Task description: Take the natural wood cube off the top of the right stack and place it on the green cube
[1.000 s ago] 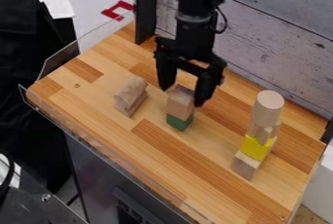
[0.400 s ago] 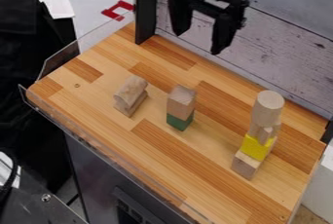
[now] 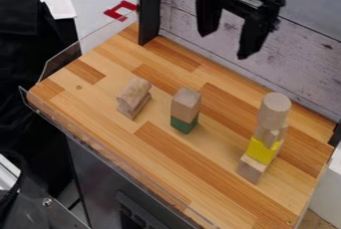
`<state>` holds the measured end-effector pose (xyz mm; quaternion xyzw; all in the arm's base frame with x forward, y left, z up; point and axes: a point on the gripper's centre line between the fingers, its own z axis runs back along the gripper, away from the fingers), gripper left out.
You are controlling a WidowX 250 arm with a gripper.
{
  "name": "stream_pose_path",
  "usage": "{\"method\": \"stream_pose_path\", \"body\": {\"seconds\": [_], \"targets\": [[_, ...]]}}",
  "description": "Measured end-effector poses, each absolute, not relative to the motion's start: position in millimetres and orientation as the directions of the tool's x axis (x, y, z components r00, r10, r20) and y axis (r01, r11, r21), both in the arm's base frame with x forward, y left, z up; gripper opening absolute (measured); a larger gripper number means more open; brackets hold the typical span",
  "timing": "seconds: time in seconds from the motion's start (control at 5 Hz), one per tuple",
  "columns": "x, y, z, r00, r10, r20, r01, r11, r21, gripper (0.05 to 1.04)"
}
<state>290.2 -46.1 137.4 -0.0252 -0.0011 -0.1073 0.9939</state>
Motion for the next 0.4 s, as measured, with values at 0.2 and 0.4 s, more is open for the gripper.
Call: {"method": "stream_pose_path", "body": {"seconds": [0.2,0.4], "targets": [[282.9,-53.1,132.8,0.976,-0.214,-0.036,0.212,0.975,-0.06,0.999],[279.7,-54.9,124.0,0.98,-0.188,-0.071,0.183,0.981,-0.069,0.999]]}}
